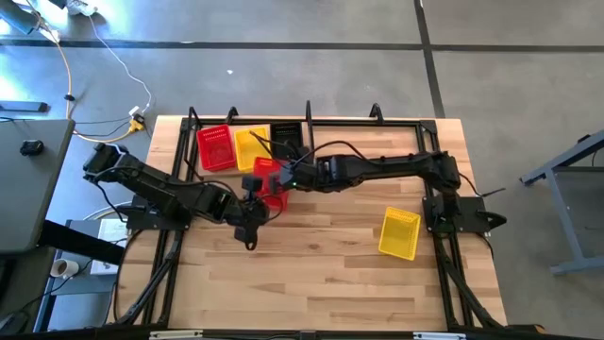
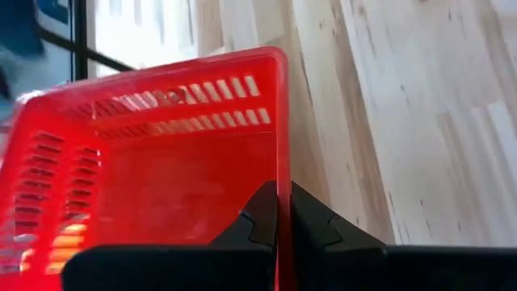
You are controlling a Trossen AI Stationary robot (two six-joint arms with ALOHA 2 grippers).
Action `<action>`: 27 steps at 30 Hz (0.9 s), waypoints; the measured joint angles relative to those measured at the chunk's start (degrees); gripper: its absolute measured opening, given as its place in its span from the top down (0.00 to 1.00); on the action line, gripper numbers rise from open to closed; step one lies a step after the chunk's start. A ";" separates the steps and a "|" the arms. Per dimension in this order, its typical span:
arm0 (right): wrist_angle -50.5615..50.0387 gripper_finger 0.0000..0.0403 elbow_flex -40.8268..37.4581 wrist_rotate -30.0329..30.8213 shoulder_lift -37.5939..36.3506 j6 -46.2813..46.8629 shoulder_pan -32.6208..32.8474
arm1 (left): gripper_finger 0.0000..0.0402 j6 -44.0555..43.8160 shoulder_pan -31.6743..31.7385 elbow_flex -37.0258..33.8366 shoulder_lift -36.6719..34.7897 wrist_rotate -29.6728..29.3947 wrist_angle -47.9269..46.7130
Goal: Stack baskets on shelf by color
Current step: Stack the red bin on top of the red bin on the shelf
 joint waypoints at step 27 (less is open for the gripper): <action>-9.88 0.63 0.04 10.80 -13.23 -11.57 -0.09 | 1.00 2.56 13.23 0.04 -15.43 6.62 -1.12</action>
